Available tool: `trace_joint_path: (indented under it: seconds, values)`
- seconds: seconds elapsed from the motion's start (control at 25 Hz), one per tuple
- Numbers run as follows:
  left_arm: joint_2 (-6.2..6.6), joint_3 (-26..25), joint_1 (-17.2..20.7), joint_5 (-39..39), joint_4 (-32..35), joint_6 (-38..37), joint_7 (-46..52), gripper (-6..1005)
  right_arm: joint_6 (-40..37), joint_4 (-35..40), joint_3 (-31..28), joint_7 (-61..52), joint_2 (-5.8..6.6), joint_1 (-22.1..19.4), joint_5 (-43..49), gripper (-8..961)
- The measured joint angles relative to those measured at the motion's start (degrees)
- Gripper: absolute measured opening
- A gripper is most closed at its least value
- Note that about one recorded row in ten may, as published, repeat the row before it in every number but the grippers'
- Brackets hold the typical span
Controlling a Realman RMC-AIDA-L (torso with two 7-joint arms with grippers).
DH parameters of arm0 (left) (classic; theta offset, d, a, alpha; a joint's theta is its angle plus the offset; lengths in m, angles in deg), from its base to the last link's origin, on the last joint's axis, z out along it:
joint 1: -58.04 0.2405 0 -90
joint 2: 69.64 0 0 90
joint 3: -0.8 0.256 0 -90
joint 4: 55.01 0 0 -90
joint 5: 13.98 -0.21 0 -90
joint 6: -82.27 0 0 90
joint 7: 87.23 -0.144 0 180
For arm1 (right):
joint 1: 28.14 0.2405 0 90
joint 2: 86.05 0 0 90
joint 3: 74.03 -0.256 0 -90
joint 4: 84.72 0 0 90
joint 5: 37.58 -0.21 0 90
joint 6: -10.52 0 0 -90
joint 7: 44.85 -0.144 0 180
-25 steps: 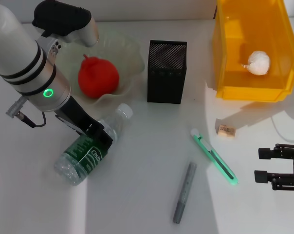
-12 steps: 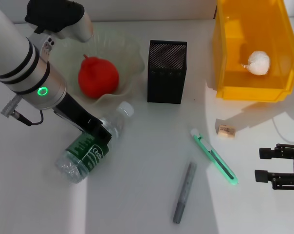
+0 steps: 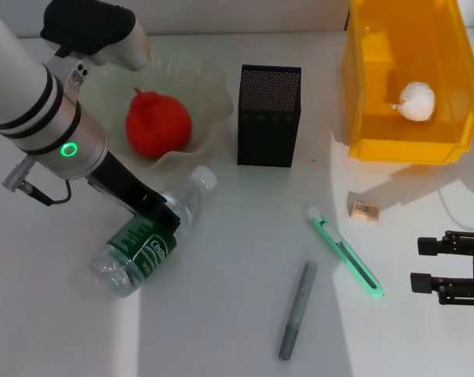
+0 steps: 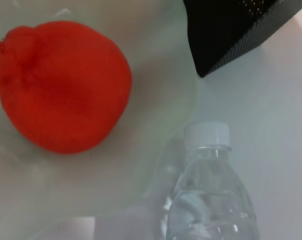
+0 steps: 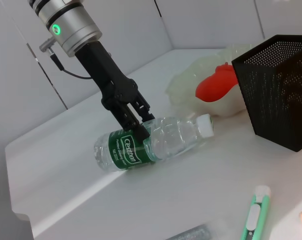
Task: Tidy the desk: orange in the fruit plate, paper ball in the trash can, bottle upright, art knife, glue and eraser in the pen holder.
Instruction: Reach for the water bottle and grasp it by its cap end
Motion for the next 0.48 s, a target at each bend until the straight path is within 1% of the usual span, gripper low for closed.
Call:
trace_joint_path:
  seconds: [0.36, 0.48]
  values:
    - [-0.03, -0.5, 0.0, 0.8, 0.5, -0.4, 0.0, 654, 0.0, 0.0, -0.1, -0.1, 0.11, -0.1, 0.0, 713]
    - [0.08, -0.7, 0.0, 2.3, 0.6, -0.7, -0.2, 649, 0.0, 0.0, 0.0, -0.2, 0.14, 0.0, 0.0, 713]
